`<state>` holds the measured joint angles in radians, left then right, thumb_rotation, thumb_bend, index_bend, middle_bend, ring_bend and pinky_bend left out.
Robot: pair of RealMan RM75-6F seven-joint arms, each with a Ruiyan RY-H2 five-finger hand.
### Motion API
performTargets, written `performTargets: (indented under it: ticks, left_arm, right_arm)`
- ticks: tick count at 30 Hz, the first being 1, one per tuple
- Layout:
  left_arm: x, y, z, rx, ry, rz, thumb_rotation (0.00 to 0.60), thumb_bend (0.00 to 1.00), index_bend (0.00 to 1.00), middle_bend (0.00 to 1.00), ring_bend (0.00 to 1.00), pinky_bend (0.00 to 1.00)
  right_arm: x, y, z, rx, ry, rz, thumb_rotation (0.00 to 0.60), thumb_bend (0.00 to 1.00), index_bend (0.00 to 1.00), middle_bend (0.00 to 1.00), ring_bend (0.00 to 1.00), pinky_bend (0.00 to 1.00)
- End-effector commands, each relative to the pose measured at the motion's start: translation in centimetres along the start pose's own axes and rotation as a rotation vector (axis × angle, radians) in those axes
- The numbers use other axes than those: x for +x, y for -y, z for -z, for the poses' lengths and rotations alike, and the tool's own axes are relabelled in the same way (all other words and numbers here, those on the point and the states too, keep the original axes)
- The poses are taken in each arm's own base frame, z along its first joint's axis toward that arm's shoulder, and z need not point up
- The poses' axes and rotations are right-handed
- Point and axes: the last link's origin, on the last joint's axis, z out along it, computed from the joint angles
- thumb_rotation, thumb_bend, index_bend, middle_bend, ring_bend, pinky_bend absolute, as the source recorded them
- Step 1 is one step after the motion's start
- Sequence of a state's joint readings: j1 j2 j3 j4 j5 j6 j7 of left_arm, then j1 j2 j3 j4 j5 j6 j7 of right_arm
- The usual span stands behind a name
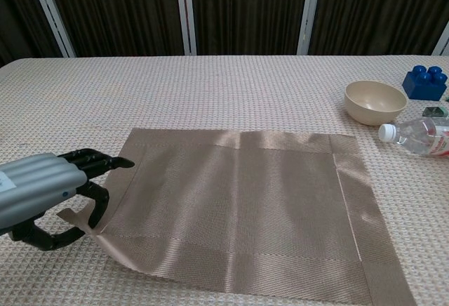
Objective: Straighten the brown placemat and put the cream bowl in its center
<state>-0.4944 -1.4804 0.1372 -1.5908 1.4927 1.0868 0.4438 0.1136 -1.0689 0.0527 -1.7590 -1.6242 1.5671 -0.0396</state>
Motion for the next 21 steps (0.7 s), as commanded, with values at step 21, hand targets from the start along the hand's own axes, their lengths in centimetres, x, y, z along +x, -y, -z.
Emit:
performTargets:
  ticks: [21]
  left_arm:
    - [-0.6,-0.6,1.8,-0.030,0.046,-0.037,0.600,0.44,0.55,0.00,0.00,0.00]
  right_arm:
    - [0.2,0.1,0.2,0.003,-0.008,0.001,0.600,0.00,0.00,0.00,0.00,0.00]
